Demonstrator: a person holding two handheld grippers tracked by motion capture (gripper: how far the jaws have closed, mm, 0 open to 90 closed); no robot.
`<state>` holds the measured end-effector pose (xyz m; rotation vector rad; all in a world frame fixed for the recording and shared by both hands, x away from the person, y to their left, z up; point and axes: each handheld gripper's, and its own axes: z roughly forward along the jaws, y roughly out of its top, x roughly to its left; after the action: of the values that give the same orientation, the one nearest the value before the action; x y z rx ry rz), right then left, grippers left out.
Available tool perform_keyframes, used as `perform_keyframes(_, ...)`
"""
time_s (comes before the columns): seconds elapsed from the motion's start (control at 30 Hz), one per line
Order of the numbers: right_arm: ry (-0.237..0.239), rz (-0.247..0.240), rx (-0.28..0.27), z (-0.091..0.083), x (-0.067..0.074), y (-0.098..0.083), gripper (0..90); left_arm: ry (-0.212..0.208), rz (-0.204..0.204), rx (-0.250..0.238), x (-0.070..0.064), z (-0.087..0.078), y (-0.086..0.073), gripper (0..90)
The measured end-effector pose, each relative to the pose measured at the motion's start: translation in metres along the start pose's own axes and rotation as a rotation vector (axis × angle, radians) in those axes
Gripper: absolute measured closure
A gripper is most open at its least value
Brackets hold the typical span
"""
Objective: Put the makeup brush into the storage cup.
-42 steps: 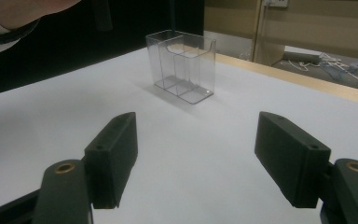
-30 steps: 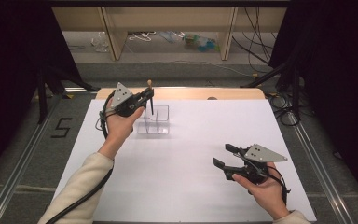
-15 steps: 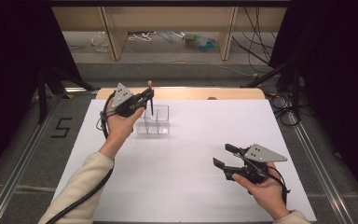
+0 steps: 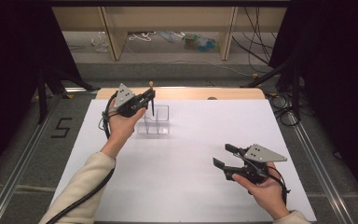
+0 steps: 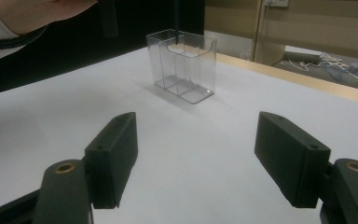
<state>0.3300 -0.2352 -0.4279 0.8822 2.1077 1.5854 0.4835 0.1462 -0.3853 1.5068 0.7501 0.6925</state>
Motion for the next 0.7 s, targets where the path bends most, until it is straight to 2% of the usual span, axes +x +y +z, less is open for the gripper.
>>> perform_keyframes(0.7,0.001,0.001,-0.001,0.0003,0.0001,-0.0001,30.9,0.005,0.004,0.005,0.0015,0.0019,-0.0055,83.5)
